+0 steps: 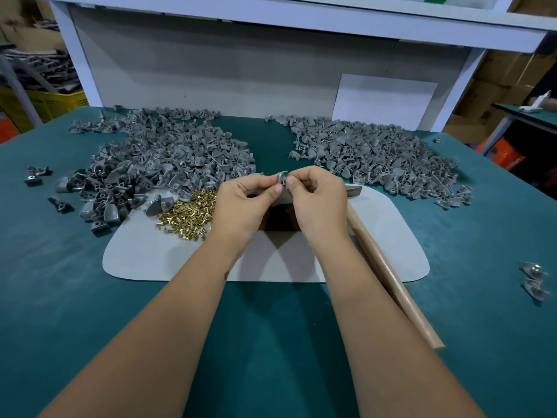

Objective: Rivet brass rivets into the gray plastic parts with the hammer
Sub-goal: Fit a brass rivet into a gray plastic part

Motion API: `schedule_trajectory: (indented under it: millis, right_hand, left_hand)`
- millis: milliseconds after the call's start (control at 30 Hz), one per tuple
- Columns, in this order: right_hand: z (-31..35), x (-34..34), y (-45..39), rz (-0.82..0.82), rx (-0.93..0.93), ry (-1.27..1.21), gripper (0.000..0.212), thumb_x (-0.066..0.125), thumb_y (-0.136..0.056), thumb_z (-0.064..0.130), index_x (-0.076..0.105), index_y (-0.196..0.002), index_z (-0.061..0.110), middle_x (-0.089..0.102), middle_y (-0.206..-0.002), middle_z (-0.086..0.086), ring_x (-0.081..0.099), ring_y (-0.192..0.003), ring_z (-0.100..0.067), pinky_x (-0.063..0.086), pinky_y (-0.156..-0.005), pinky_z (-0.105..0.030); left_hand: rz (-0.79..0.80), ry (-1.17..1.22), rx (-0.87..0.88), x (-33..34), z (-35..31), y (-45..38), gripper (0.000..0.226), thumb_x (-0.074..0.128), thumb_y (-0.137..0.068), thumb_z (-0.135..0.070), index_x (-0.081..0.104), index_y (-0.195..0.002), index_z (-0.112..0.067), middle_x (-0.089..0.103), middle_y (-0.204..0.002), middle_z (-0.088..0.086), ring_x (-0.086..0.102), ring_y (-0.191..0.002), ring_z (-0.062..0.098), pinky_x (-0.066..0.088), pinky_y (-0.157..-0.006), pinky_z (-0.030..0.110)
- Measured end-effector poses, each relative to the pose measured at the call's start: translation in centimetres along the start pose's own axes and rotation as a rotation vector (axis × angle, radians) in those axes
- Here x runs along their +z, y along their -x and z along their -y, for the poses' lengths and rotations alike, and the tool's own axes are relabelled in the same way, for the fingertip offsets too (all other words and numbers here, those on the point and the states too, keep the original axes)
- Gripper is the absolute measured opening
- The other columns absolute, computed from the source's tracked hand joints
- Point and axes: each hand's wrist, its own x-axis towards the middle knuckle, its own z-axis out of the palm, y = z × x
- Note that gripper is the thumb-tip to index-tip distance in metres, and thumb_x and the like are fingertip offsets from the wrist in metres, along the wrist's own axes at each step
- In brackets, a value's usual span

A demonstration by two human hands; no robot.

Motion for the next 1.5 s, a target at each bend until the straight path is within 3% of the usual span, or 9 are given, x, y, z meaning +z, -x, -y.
schedule_trajectory:
  millis: [167,333,567,700,867,1033,1167,1333,1500]
  right_hand:
    - [0.0,-0.1,0.0,0.013,-0.013,-0.047,0.013,0.061,-0.088,0.008,0.071,-0.083,0.016,0.07,-0.079,0.003,0.066,-0.079,-0.015,0.055,-0.08,-0.039]
    - [0.0,-0.3,0.0,0.012,0.002,-0.086,0.021,0.057,-0.088,0.004,0.071,-0.086,0.02,0.071,-0.084,0.004,0.068,-0.083,-0.013,0.056,-0.083,-0.04]
    - [0.0,0.3,0.4,0.061,-0.064,-0.089,0.02,0.065,-0.082,0.008,0.062,-0.094,0.024,0.064,-0.075,0.009,0.058,-0.07,0.002,0.047,-0.067,-0.013]
    - [-0.2,0.2,0.1,0.027,-0.076,-0.121,0.026,0.064,-0.084,0.003,0.06,-0.099,0.023,0.065,-0.079,0.007,0.063,-0.078,-0.005,0.049,-0.073,-0.017]
    - [-0.7,-0.3,-0.2,0.002,-0.106,-0.04,0.03,0.062,-0.083,0.001,0.059,-0.098,0.028,0.064,-0.076,0.01,0.061,-0.077,-0.003,0.047,-0.069,-0.016]
    - [-1.6,-0.6,-0.8,0.066,-0.112,0.15,0.031,0.065,-0.084,0.006,0.059,-0.092,0.035,0.066,-0.081,0.013,0.063,-0.087,-0.01,0.052,-0.081,-0.037]
    - [-2.0,-0.7,-1.0,0.084,-0.127,0.194,0.03,0.066,-0.083,0.006,0.06,-0.086,0.035,0.067,-0.083,0.014,0.063,-0.088,-0.008,0.052,-0.083,-0.035]
    - [-2.2,-0.9,-1.3,0.106,-0.133,0.196,0.03,0.063,-0.083,0.001,0.066,-0.083,0.03,0.068,-0.082,0.012,0.064,-0.082,-0.001,0.053,-0.083,-0.028]
    - [-2.1,-1.1,-1.1,0.103,-0.151,0.211,0.036,0.05,-0.078,-0.002,0.067,-0.08,0.029,0.068,-0.082,0.011,0.064,-0.084,-0.008,0.053,-0.083,-0.034]
  left_hand:
    - [-0.004,-0.01,-0.025,-0.1,-0.1,-0.1,0.025,0.064,-0.09,0.003,0.075,-0.095,-0.02,0.078,-0.086,0.001,0.075,-0.081,0.013,0.056,-0.073,0.018]
    - [-0.011,0.009,-0.044,-0.1,-0.2,-0.2,0.024,0.063,-0.09,0.003,0.074,-0.097,-0.018,0.078,-0.088,0.002,0.075,-0.083,0.016,0.057,-0.076,0.021]
    - [-0.026,0.038,-0.043,-0.3,-0.3,-0.5,0.047,0.062,-0.091,0.003,0.058,-0.123,-0.032,0.077,-0.095,-0.004,0.071,-0.093,0.009,0.055,-0.082,0.022]
    - [-0.026,-0.071,-0.035,-0.3,-0.2,-0.4,0.036,0.065,-0.091,-0.002,0.071,-0.109,-0.033,0.076,-0.102,-0.006,0.069,-0.103,0.009,0.052,-0.092,0.023]
    - [-0.086,-0.224,-0.008,-0.8,-0.1,-0.6,0.017,0.075,-0.085,-0.012,0.074,-0.089,-0.028,0.076,-0.094,-0.003,0.069,-0.095,0.008,0.052,-0.089,0.023]
    - [-0.076,-0.353,-0.031,-1.1,0.1,-0.6,0.018,0.079,-0.08,-0.008,0.073,-0.085,-0.024,0.071,-0.091,-0.013,0.066,-0.088,-0.007,0.052,-0.085,0.017]
    - [-0.088,-0.484,-0.048,-1.1,0.2,-0.7,0.019,0.08,-0.08,-0.013,0.075,-0.09,-0.028,0.064,-0.117,0.0,0.054,-0.123,0.006,0.042,-0.108,0.03]
    - [-0.02,-0.386,-0.051,-1.2,0.2,-0.7,0.021,0.078,-0.08,-0.006,0.074,-0.078,-0.026,0.073,-0.093,-0.011,0.052,-0.126,0.003,0.036,-0.111,0.026]
    - [-0.012,-0.376,-0.052,-1.5,0.5,-0.8,0.025,0.08,-0.079,-0.006,0.074,-0.074,-0.03,0.073,-0.089,-0.016,0.052,-0.125,0.002,0.036,-0.11,0.025]
